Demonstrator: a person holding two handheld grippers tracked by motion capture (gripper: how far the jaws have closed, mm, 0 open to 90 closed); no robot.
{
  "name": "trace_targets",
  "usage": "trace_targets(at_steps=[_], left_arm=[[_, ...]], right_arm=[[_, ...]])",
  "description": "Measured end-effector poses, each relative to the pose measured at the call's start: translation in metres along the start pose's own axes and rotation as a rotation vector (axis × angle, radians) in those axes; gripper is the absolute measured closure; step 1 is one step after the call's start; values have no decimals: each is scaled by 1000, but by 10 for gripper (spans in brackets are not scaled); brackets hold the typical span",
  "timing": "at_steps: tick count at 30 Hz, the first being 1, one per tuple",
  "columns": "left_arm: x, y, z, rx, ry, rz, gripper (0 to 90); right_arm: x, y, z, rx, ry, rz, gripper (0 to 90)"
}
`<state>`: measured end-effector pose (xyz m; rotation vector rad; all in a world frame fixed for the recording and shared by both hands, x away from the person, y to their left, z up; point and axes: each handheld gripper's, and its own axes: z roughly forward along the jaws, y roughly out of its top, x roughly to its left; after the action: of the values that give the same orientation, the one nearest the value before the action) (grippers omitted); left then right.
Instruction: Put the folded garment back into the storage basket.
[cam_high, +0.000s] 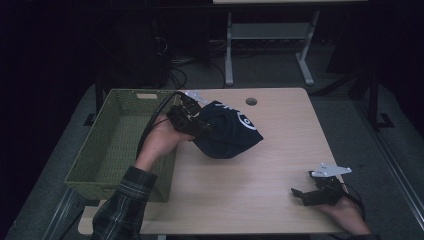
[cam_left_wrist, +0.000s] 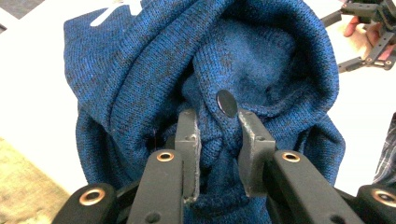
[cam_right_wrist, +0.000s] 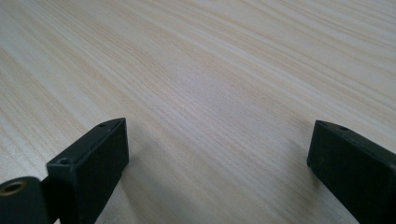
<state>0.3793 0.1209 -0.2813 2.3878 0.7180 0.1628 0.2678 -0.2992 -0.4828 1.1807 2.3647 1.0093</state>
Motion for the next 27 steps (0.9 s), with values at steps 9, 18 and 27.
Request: trace_targets(at_steps=[9,18,27], left_arm=[[16,-13,-31,-14,59,-40,721],[33,-34,-62,-50,129,-98,721],[49,-61,-88,-55,200,-160,721]], right_arm=[[0,0,0,1,0,-2,50],[0,0,0,1,0,-2,50],[0,0,0,1,0,-2,50]])
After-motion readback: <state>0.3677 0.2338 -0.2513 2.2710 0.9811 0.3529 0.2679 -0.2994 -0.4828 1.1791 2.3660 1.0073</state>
